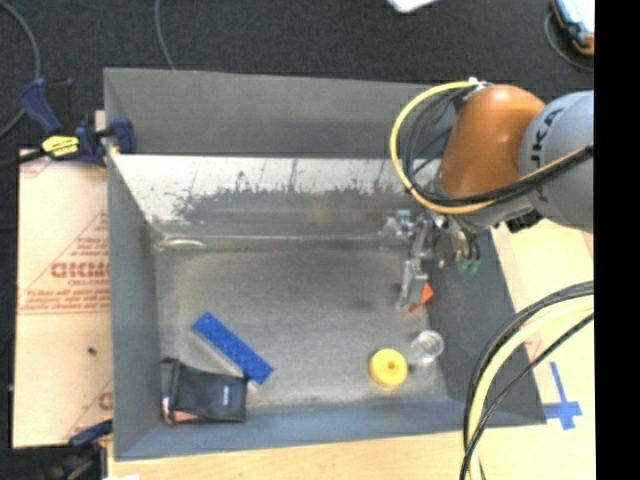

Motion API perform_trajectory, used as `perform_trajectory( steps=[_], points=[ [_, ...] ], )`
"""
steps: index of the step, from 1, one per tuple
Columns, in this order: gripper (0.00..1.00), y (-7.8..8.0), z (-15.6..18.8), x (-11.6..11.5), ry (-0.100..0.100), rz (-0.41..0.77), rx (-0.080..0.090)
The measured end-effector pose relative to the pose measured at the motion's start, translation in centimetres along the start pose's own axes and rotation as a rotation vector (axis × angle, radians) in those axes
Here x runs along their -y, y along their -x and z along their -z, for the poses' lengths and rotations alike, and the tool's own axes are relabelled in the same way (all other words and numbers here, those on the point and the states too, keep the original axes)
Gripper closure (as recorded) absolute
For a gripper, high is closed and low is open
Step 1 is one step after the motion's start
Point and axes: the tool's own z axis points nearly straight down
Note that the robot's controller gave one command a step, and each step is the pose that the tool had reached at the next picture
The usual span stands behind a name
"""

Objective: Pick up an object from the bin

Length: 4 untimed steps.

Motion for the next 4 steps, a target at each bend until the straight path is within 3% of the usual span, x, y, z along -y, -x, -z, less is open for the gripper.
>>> perform_trajectory(
  steps=[1,2,3,4],
  points=[
    [0.00,0.2,0.5,0.0,-0.001,0.003,0.008],
    [0.00,-2.4,-6.1,5.0,-0.002,0.070,-0.003],
    [0.00,0.1,-3.7,5.5,-0.004,0.242,0.013],
    [1.00,-5.6,-4.6,5.8,0.005,0.386,0.000]
  ],
)
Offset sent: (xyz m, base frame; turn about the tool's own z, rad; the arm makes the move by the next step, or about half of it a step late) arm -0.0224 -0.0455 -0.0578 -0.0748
